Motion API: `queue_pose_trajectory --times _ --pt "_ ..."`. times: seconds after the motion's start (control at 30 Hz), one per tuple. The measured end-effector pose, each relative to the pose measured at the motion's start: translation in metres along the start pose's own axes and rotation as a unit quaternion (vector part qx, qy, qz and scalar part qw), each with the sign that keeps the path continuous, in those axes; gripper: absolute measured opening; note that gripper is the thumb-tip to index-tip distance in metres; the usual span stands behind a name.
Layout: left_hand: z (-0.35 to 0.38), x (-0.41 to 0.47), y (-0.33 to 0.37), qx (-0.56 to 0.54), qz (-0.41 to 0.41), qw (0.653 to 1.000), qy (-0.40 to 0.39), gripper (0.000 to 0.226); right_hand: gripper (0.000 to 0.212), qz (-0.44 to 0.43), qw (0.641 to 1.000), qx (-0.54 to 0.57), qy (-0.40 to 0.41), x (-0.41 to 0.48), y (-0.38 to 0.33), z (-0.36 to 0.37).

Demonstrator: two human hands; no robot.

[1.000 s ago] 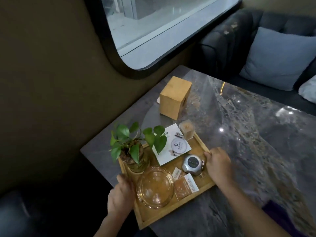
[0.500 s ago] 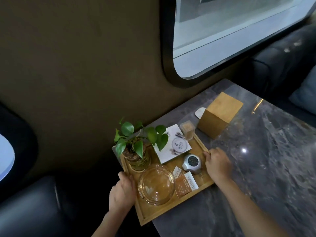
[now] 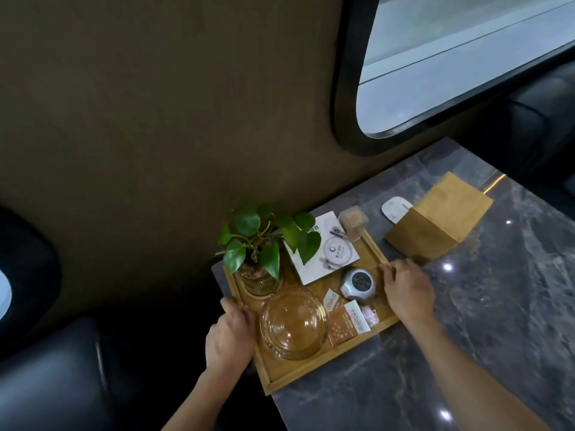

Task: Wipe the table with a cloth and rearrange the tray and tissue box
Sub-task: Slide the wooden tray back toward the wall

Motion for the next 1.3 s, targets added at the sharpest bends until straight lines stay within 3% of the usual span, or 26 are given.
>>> queue_pose_trajectory --times 0.13,0.2,0.3,0.5,0.67,0.83,0.93,1.13,1.3 --pt "-0.009 -0.01 0.004 -0.004 0.009 1.0 0.016 0.016 0.031 -0.011 0.998 -0.048 0.04 -0.017 0.009 -0.011" --pt "-0.015 -0.021 0.008 -0.01 0.037 0.999 0.039 0.016 0.036 0.034 0.998 -0.029 0.052 -0.028 0.019 -0.015" --pt "-0.009 -0.042 0.01 0.007 0.065 0.997 0.047 0.021 0.038 0.11 0.994 0.016 0.004 -0.039 0.032 -0.015" --pt "0.012 -0.071 -0.004 0.029 0.16 0.986 -0.021 0.036 0.029 0.107 0.991 0.079 -0.018 -0.05 0.034 -0.017" --pt "0.016 -0.077 -0.006 0.044 0.181 0.982 -0.018 0.09 0.031 0.09 0.992 0.072 -0.046 -0.047 0.032 -0.015" --pt "0.02 -0.08 -0.006 0.031 0.178 0.983 -0.029 0.104 0.032 0.057 0.993 0.07 -0.073 -0.028 0.017 -0.014" --pt "0.02 -0.085 -0.004 0.043 0.179 0.983 -0.028 0.099 0.029 0.057 0.991 0.081 -0.09 -0.015 0.008 -0.014" --pt "0.027 -0.09 -0.006 0.051 0.203 0.978 0.004 0.059 0.039 0.149 0.968 0.173 -0.106 -0.018 0.017 -0.013" --pt "0.033 -0.083 -0.014 0.033 0.216 0.976 0.006 0.053 0.019 0.192 0.935 0.284 -0.089 -0.024 0.018 -0.006"
Point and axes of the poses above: each hand's wrist, its own x-axis towards the middle knuckle, its own z-axis out of the palm, y = z × x, the point moved 3 cm from there along x, towards the middle knuckle, and after that the axes turned 3 degrees about x, right-handed, at the moved point
